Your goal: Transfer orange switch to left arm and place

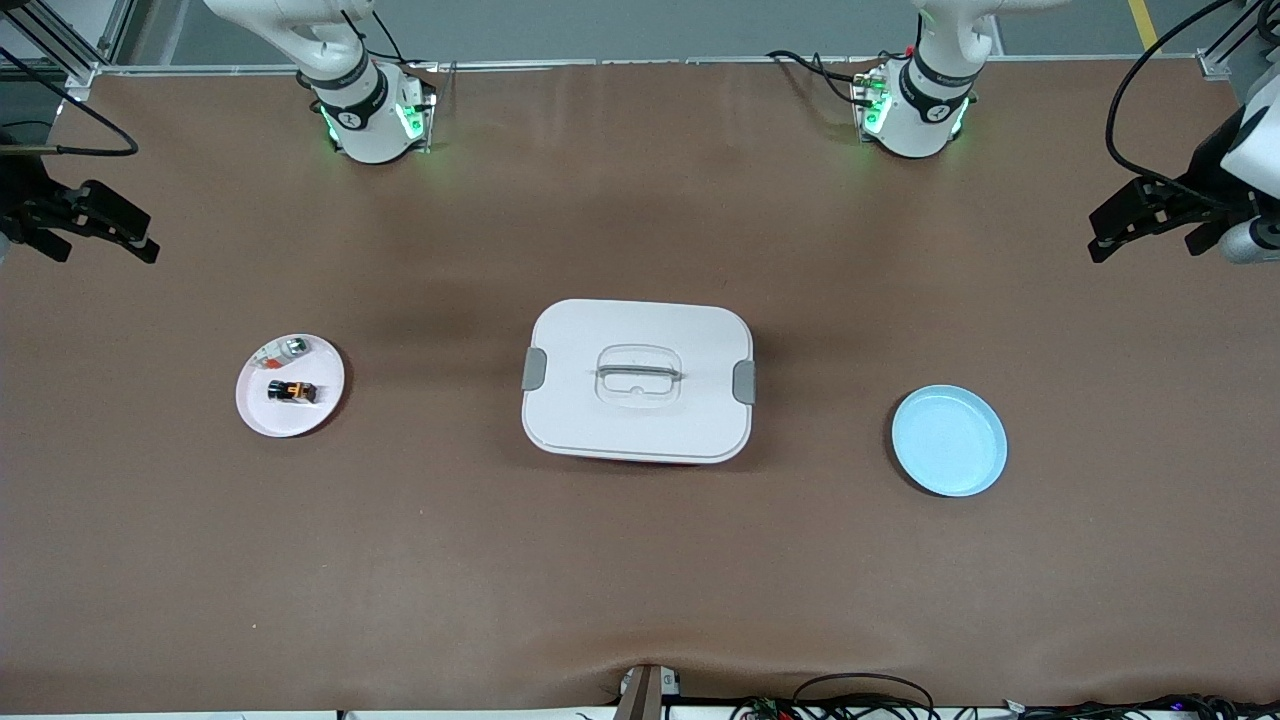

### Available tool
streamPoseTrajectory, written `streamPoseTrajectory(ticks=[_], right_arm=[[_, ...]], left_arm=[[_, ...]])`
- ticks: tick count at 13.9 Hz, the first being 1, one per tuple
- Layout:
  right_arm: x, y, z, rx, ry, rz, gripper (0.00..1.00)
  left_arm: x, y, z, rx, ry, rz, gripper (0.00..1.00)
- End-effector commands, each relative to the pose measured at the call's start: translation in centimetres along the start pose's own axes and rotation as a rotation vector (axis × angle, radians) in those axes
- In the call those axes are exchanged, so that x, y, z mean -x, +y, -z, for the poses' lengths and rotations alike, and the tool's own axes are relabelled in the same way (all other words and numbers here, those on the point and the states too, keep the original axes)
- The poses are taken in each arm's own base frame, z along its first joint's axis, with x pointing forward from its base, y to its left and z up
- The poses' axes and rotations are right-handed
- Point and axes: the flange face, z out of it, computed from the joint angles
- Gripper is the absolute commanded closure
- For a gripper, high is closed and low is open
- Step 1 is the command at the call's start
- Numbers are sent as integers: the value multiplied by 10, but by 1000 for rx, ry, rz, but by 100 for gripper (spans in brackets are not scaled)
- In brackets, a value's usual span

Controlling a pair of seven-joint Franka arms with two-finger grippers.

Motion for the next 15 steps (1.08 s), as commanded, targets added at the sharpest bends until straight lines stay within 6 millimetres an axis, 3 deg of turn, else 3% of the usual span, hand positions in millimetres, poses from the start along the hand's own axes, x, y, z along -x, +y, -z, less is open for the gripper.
streamPoseTrajectory(ticks=[1, 5, 15], right_arm=[[4, -2, 11, 4, 13, 39, 0], [-2, -1, 5, 7, 4, 28, 0], [-42, 12, -112, 133, -150, -68, 0]], left_arm=[[4, -3, 7, 16, -2, -16, 0], [3, -3, 6, 16, -4, -16, 0], [2, -3, 6, 18, -2, -15, 0]])
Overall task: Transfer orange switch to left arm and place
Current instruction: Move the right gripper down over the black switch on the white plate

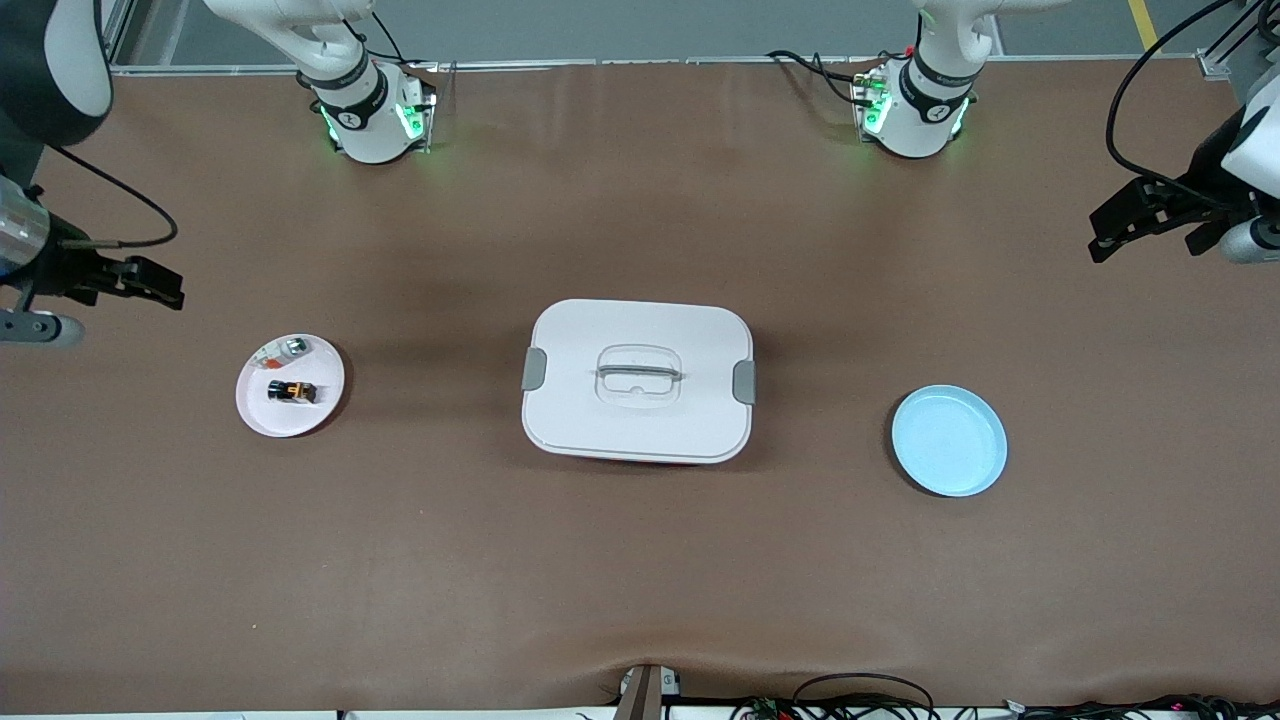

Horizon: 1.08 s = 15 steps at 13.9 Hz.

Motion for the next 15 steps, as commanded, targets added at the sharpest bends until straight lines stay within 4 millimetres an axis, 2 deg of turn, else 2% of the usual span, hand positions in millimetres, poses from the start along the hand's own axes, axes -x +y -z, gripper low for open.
streamPoseTrajectory(ticks=[1, 3, 6, 8, 15], right_arm=[[-8, -3, -33, 15, 17, -24, 0], [-11, 1, -67, 10, 42, -29, 0], [-10, 13, -105, 4, 46, -67, 0], [-10, 10, -134, 1, 25, -158, 0], [-30, 9, -207, 37, -52, -158, 0]], left_arm=[[2, -3, 6, 19, -3, -13, 0], [3, -2, 6, 18, -2, -16, 0], [2, -3, 6, 18, -2, -15, 0], [2, -3, 6, 19, -3, -15, 0], [4, -2, 7, 19, -1, -12, 0]])
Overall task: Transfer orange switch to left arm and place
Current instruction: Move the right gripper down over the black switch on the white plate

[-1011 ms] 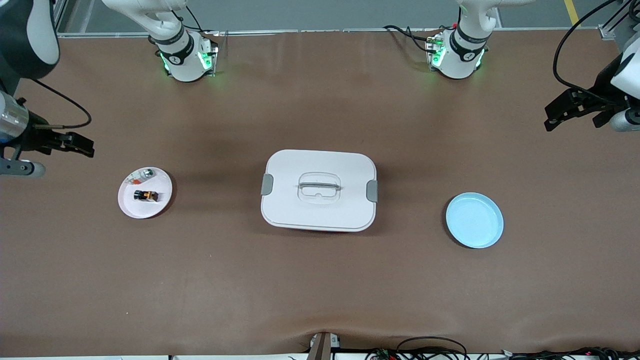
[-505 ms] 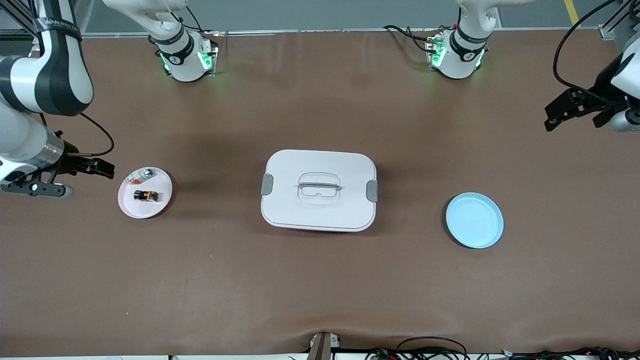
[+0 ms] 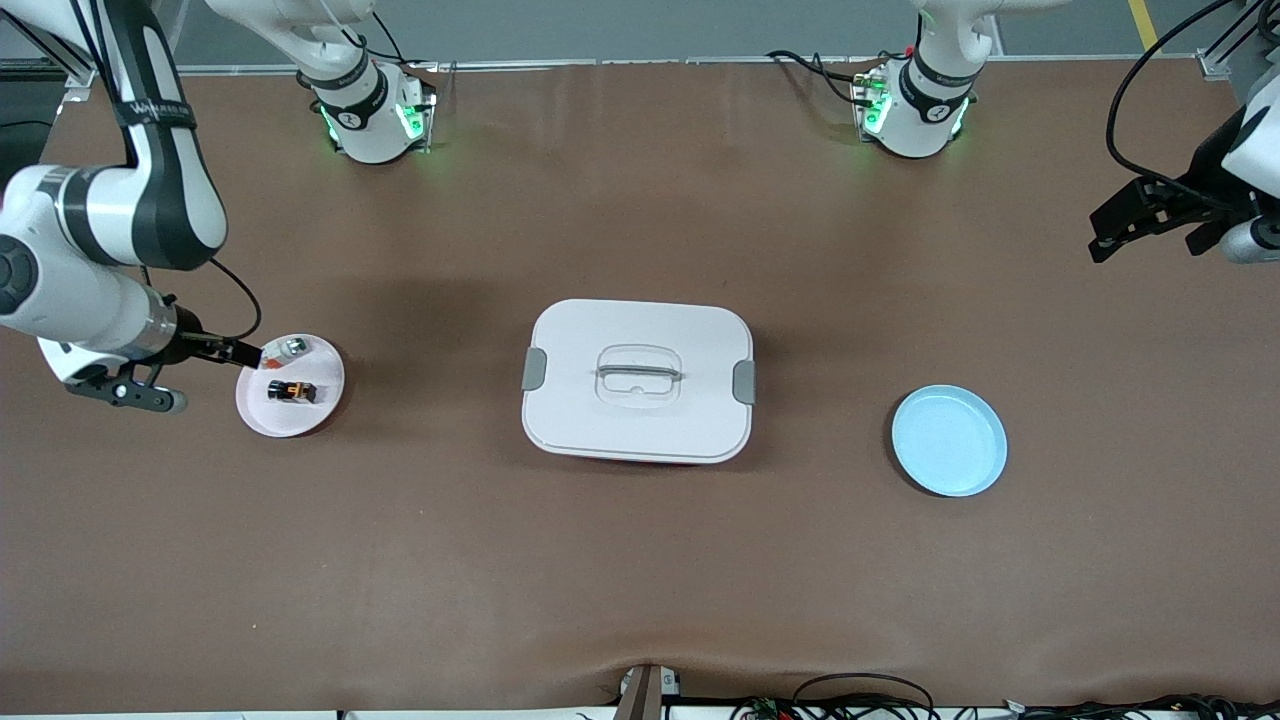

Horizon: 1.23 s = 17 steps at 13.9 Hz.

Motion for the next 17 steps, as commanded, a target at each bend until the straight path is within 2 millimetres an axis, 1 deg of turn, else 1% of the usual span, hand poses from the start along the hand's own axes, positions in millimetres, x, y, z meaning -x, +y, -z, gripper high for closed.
streamPoseTrajectory(ticks=[1, 7, 13, 17], right_arm=[[-10, 1, -20, 23, -1, -8, 0], [-14, -2, -61, 35, -67, -1, 0], [-16, -10, -102, 61, -128, 21, 0], [-22, -17, -118, 55, -104, 34, 0]], left_arm=[[4, -2, 8, 19, 0, -12, 0], [4, -1, 8, 19, 0, -15, 0], [5, 0, 7, 19, -1, -17, 0], [4, -1, 7, 19, -1, -17, 0]])
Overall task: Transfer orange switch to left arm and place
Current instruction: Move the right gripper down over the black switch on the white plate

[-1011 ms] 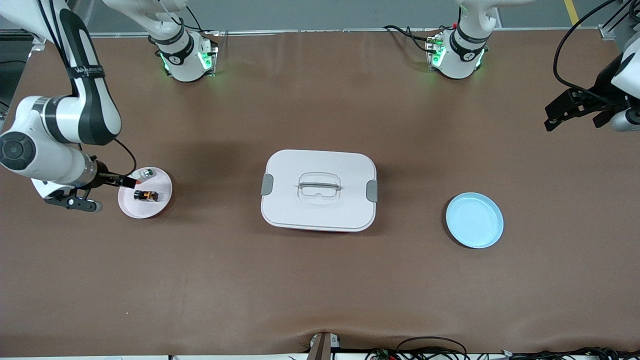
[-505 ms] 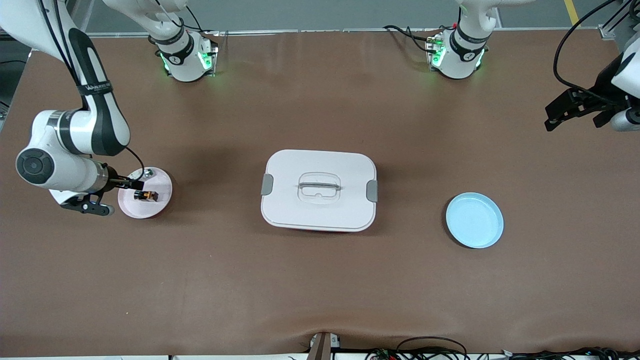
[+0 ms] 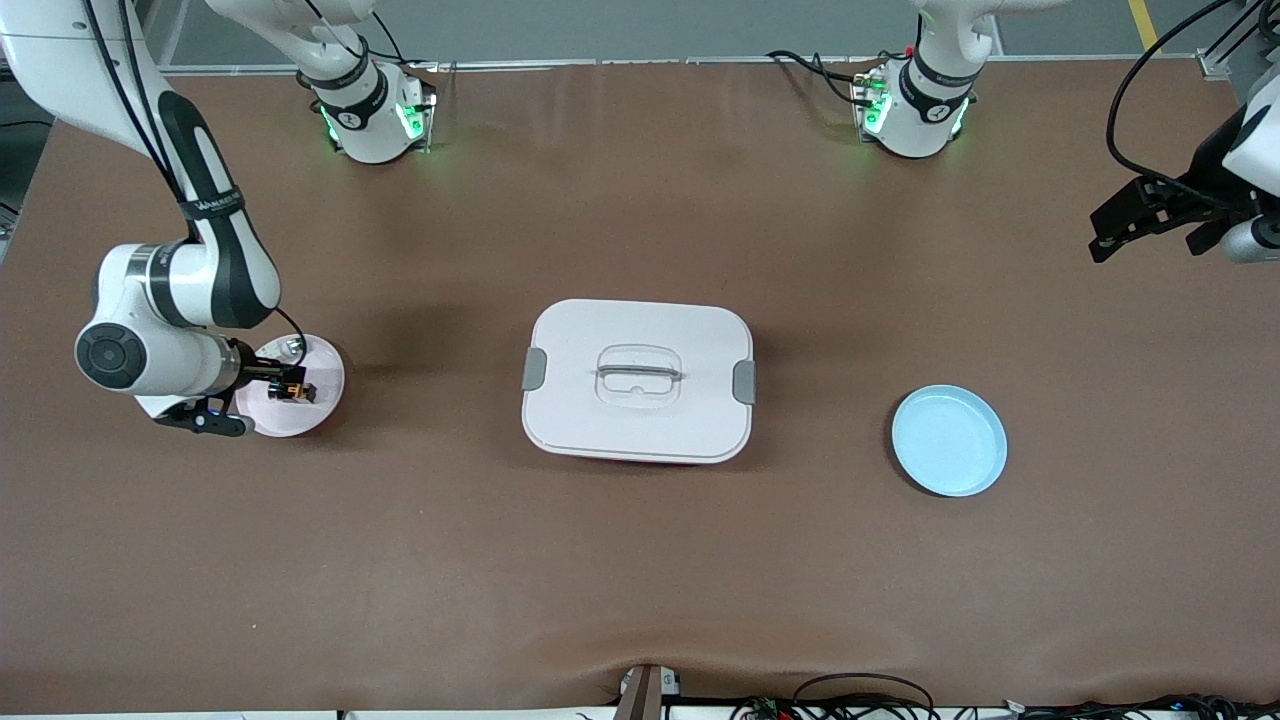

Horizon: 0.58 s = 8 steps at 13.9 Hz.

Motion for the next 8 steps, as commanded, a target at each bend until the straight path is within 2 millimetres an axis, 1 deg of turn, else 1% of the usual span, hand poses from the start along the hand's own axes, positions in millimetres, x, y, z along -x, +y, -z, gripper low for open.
streamPoseTrajectory(ticks=[1, 2, 5, 8], right_arm=[[-6, -4, -6, 17, 19, 0, 0], [-8, -4, -7, 17, 25, 1, 0], [-14, -10, -21, 11, 42, 9, 0], [-19, -14, -30, 5, 69, 15, 0]], left_arm=[[4, -2, 6, 19, -3, -16, 0], [4, -2, 6, 19, -3, -16, 0], [3, -1, 5, 19, -5, -16, 0], [3, -1, 5, 19, -6, -16, 0]])
